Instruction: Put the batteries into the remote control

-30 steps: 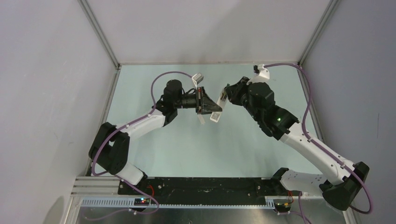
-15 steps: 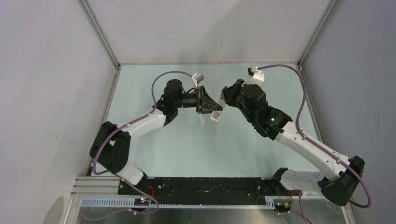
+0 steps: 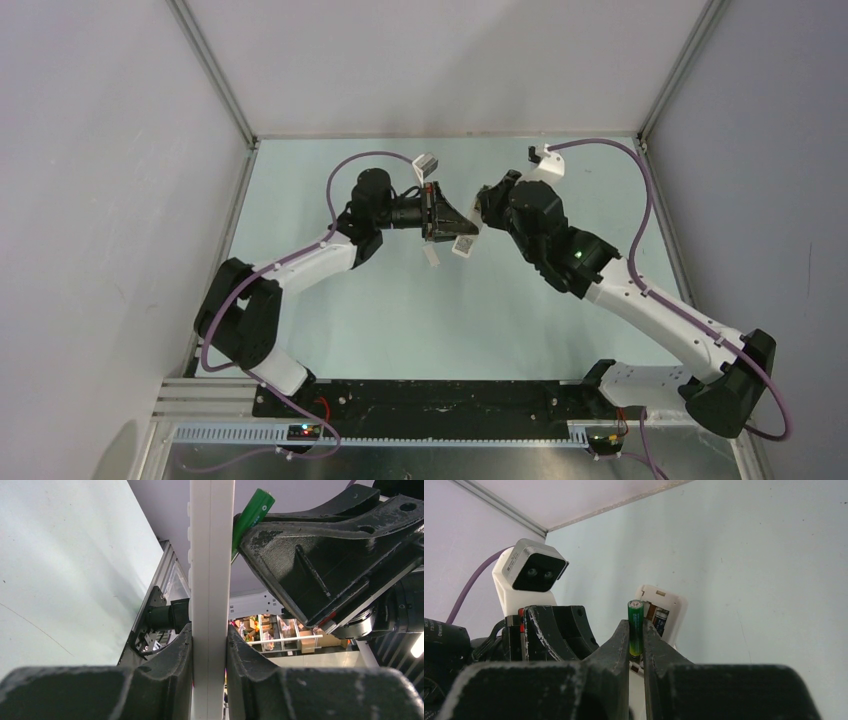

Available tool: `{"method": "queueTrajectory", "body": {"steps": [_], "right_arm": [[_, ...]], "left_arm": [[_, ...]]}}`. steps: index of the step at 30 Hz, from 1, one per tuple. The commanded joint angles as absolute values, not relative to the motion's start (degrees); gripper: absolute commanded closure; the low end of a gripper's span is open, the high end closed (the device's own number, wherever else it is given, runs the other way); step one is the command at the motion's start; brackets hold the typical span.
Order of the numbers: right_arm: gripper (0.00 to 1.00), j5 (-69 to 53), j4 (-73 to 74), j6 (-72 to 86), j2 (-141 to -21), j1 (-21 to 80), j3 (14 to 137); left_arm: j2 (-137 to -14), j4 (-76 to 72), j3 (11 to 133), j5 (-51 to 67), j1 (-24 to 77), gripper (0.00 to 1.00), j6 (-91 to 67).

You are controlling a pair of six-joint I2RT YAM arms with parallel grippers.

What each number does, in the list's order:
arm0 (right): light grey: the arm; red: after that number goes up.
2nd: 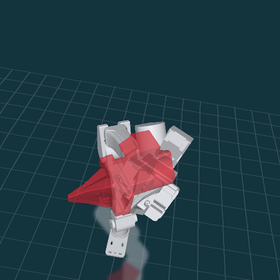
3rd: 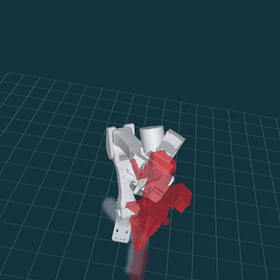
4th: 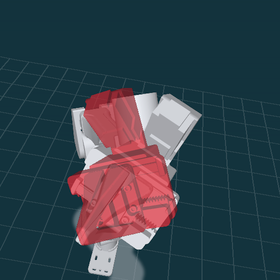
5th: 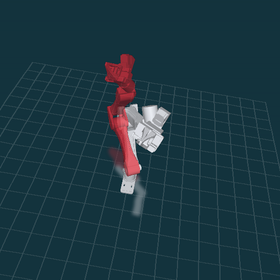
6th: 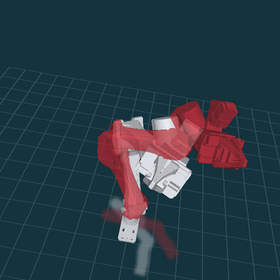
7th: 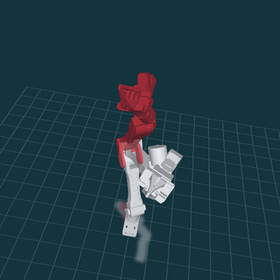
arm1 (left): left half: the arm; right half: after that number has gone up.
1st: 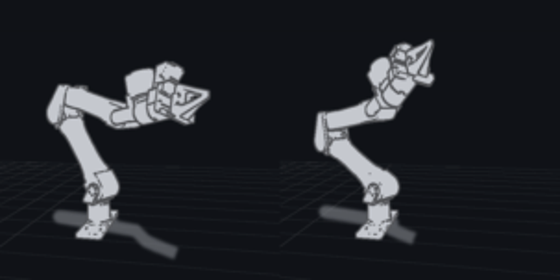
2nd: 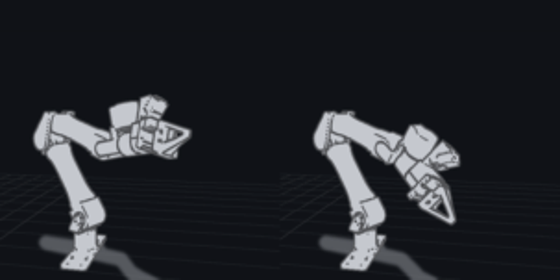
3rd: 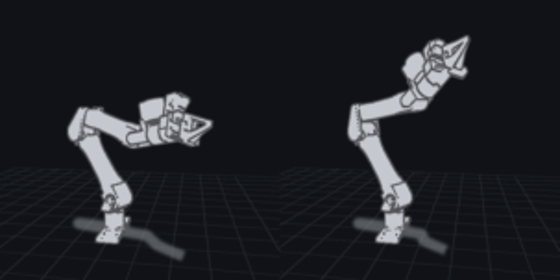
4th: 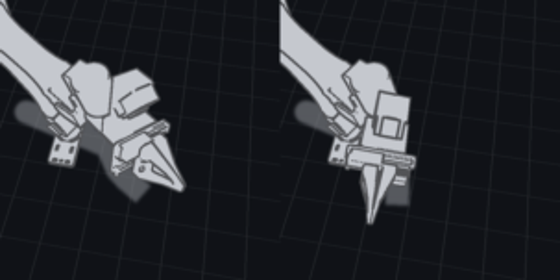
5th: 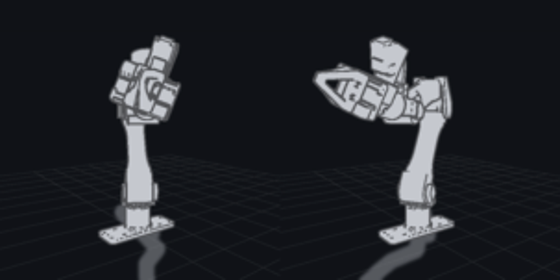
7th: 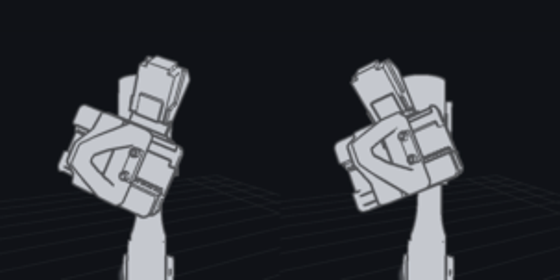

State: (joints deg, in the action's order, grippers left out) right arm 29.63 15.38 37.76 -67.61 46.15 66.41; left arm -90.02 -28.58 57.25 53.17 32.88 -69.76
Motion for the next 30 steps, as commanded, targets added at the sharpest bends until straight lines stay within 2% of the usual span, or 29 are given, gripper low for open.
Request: {"method": "queueTrajectory", "body": {"steps": [1,8,17,30], "right_arm": [[0.94,33.0,15.5,37.8,-68.0,46.6,67.0],[0.93,31.7,15.5,38.1,-68.6,46.6,67.0],[0.81,31.7,16.8,39.8,-67.5,46.7,67.0],[0.73,33.6,19.8,40.4,-67.1,46.6,68.4]], "left_arm": [[-89.9,-32.5,60.0,54.6,33.3,1.00,-71.2],[-89.9,-33.4,59.7,54.9,33.3,1.00,-71.6],[-90.4,-34.1,59.5,54.3,33.3,1.00,-71.5],[-91.4,-34.3,59.6,53.8,33.3,1.00,-71.6]]}}
